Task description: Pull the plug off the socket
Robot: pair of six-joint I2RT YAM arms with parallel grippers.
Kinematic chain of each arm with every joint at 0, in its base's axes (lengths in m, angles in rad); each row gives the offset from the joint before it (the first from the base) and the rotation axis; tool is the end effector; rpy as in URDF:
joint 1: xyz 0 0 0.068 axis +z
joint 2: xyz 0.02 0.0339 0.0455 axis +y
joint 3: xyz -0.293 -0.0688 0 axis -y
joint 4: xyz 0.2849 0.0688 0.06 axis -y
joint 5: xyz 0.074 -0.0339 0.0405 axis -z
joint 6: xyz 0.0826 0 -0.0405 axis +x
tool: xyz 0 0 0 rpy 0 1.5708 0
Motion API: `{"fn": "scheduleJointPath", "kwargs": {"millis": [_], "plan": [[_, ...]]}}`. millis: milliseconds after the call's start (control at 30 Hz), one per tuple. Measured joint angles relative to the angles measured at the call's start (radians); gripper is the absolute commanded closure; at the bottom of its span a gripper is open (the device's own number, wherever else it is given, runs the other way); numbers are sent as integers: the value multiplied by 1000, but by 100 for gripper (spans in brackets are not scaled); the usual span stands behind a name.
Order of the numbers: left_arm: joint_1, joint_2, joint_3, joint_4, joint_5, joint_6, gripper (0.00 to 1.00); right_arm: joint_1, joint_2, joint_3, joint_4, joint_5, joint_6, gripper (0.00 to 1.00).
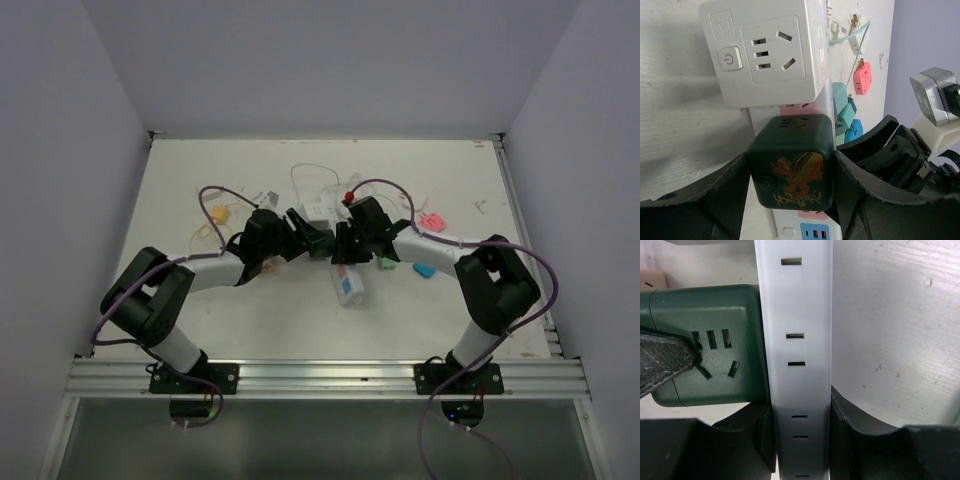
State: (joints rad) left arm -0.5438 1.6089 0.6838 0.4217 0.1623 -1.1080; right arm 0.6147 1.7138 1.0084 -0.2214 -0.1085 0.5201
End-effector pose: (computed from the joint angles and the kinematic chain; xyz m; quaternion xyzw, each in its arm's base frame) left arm 0.3241 -0.2115 0.1398 -0.1993 0.8357 -0.4201 0.2924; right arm 0.3308 0.2445 0.1396 -0.0619 0.9453 0.2132 0.2388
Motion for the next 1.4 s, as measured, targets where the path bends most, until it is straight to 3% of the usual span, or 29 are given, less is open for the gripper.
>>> {"fn": "scheduleJointPath", "kwargs": {"millis": [567,867,1000,1400], "plan": [[21,-116,-96,-5,20,-29,100,0,-1,-16,8,-68,-17,100],[71,-200,-177,-2,60,-26,100,-143,-42,-38,4,132,19,100],[79,-203,-187,-29,60,-10,100,-149,-53,-48,5,174,15,100],[86,-161,-4,-185,-170,241,100,-146,-85,-82,17,152,-13,100]]}}
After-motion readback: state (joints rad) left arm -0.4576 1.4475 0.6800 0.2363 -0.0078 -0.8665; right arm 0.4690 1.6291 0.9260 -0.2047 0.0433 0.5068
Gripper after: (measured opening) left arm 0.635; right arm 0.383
